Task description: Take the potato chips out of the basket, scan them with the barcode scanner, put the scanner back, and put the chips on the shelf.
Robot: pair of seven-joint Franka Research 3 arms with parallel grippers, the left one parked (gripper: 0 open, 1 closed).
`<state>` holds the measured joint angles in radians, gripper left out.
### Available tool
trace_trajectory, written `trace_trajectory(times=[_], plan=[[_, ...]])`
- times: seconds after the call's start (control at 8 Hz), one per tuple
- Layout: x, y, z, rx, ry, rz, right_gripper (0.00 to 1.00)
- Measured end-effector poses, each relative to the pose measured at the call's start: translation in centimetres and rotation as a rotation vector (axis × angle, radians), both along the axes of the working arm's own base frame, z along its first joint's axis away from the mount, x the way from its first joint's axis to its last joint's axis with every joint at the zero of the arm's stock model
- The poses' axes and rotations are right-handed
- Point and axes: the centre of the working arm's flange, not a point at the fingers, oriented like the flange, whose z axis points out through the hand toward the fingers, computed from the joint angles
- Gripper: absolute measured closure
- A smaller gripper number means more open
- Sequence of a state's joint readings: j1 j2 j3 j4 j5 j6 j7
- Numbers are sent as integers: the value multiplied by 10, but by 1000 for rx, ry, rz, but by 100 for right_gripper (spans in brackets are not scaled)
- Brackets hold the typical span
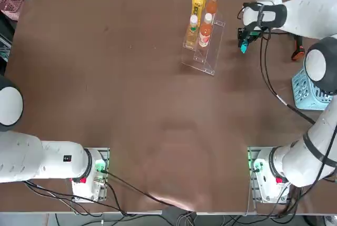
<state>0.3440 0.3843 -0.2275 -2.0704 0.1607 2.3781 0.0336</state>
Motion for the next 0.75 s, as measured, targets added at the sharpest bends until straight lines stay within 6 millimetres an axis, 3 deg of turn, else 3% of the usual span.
trace_trajectory(times=[0.75], plan=[[-6,-48,-14,5,21,53,65]])
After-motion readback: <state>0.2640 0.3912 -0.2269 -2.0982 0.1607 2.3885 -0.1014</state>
